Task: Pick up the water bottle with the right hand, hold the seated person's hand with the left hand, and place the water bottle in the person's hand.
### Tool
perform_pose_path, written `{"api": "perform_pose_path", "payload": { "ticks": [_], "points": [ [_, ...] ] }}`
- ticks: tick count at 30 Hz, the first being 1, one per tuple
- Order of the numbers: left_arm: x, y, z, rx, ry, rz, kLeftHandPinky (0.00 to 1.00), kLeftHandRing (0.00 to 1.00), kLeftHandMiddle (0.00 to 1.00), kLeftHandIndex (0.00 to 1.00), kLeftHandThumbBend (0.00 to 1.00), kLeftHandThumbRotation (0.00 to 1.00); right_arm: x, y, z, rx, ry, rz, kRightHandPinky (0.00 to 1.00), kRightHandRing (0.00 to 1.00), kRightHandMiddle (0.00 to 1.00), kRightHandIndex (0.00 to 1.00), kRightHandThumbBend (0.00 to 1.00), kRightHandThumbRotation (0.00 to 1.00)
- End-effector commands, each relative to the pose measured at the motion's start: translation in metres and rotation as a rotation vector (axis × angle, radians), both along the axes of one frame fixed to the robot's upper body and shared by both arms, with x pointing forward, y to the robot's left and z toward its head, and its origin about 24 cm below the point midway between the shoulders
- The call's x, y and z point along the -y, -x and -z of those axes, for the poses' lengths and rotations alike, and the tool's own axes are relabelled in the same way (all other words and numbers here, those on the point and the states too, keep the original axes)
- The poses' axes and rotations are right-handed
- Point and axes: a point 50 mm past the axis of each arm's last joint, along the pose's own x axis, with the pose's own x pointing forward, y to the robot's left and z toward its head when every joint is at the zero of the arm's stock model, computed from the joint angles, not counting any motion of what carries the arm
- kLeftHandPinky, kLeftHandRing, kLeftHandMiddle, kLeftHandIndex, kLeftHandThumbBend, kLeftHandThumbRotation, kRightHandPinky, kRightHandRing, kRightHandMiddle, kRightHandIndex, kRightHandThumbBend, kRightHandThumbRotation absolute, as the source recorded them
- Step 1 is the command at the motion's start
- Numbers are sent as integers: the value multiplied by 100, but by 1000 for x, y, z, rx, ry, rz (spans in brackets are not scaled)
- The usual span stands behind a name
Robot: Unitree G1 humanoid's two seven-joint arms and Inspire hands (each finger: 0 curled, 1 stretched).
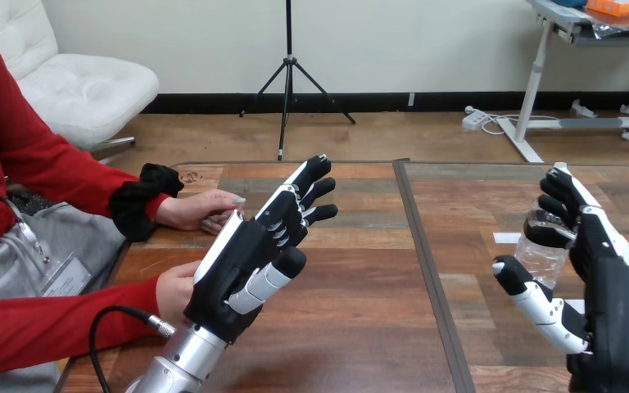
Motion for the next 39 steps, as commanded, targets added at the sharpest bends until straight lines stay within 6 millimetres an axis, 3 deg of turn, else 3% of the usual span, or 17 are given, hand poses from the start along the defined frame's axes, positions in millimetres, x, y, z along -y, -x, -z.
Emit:
{"api": "perform_pose_path", "payload": {
  "ticks": [1, 39],
  "points": [
    [2, -9, -12, 55, -8, 11, 87, 95, 98, 95, 100, 82, 0, -6, -22, 133, 4, -1, 70, 84, 86, 85, 100, 69],
    [2, -10, -12, 47, -11, 17, 87, 95, 98, 95, 100, 82, 18, -2, -16, 156, -12, 141, 70, 81, 82, 82, 100, 69]
  ]
}}
